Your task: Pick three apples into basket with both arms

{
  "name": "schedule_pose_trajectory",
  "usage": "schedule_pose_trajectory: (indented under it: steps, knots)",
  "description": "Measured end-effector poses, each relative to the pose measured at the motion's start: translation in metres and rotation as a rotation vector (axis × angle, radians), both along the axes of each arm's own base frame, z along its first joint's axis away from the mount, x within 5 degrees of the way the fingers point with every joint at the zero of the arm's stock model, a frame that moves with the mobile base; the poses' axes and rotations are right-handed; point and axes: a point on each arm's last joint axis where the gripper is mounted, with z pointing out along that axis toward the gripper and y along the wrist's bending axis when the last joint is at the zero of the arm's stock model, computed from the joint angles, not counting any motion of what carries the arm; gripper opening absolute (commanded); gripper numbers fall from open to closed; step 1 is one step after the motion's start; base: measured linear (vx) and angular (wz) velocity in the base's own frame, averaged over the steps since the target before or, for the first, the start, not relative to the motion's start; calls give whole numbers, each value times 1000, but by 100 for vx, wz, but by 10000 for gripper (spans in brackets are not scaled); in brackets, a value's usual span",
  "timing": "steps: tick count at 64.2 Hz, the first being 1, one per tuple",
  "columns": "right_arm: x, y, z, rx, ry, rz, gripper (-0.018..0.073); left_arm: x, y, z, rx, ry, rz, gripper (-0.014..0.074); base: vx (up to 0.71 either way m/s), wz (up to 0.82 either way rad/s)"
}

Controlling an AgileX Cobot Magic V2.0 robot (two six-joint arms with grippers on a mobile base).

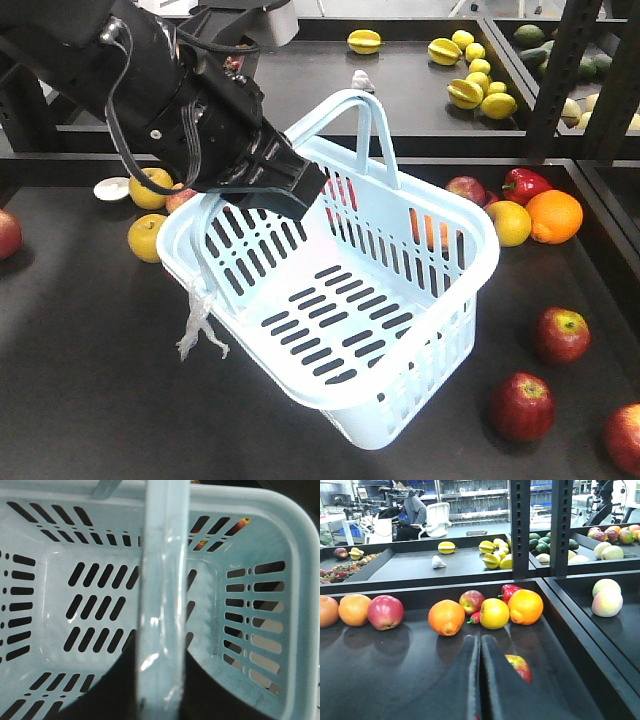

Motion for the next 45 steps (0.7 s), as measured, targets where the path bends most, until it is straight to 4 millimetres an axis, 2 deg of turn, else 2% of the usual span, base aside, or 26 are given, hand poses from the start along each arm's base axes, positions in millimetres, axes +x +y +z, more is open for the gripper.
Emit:
schedule_pose_trajectory:
  steps: [45]
  knots:
    - [0, 0, 0, 0, 0, 0, -4, 0, 0, 0, 0, 0, 0, -7, 0, 0]
